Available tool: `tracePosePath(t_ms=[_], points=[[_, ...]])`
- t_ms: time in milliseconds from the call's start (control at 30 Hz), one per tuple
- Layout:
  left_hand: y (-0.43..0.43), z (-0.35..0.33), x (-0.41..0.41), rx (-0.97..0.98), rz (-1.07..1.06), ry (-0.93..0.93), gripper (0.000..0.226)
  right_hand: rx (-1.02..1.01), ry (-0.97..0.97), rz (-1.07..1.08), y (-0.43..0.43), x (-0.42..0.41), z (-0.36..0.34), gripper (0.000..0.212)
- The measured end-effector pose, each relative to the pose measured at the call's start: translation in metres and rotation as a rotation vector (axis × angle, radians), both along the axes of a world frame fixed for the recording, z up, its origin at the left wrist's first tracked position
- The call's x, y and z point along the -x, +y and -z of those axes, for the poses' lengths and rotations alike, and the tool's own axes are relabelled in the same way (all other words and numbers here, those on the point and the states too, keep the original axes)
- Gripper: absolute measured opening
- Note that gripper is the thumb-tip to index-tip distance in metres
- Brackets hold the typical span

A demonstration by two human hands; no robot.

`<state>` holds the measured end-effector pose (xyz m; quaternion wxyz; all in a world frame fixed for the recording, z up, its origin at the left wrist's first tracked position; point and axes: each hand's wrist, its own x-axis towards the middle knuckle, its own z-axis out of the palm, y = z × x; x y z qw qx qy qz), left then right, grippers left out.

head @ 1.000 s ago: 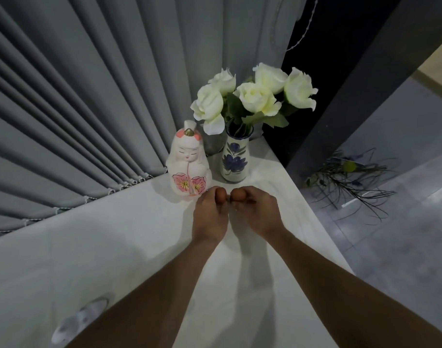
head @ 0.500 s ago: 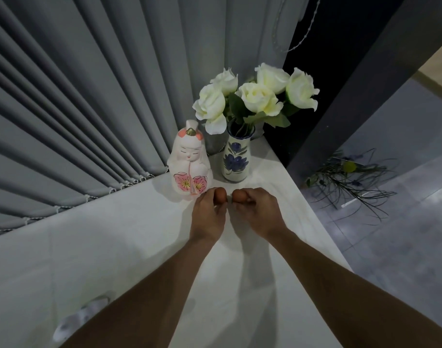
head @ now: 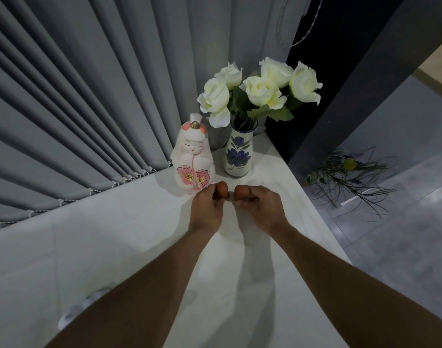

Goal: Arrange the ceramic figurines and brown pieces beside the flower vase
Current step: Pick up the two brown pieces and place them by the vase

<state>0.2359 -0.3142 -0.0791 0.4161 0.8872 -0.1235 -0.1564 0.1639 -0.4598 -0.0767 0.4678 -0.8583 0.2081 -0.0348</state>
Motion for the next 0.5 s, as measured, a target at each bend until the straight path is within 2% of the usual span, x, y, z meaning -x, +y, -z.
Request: tracePosePath(t_ms=[200, 300, 333, 433, 500], points=[[-0.0011, -0.0025, 0.0003, -0.019, 0.009, -0.012, 0.009, 0.018, 0.072, -0.005, -0.0008, -0.0021, -0.0034, 0.027], [-0.0006, 0.0013, -0.0006, -0.024, 0.009, -0.004, 0.01, 0.039, 0.11, 0.104, 0.0038, -0.0062, -0.0034, 0.047], [-0.0008, 0.0014, -0.0005, -0.028, 0.008, 0.0, 0.01, 0.011, 0.097, 0.129, 0.0053, -0.0067, -0.0025, 0.047], [-0.0014, -0.0005, -0.0002, -0.005, 0.006, -0.008, 0.012, -0.08, 0.033, 0.121, 0.0076, -0.0037, 0.0, 0.021], [-0.0016, -0.0028, -0.0005, 0.004, 0.008, -0.005, 0.014, -0.073, 0.02, 0.096, 0.0071, -0.0011, -0.0011, 0.017]])
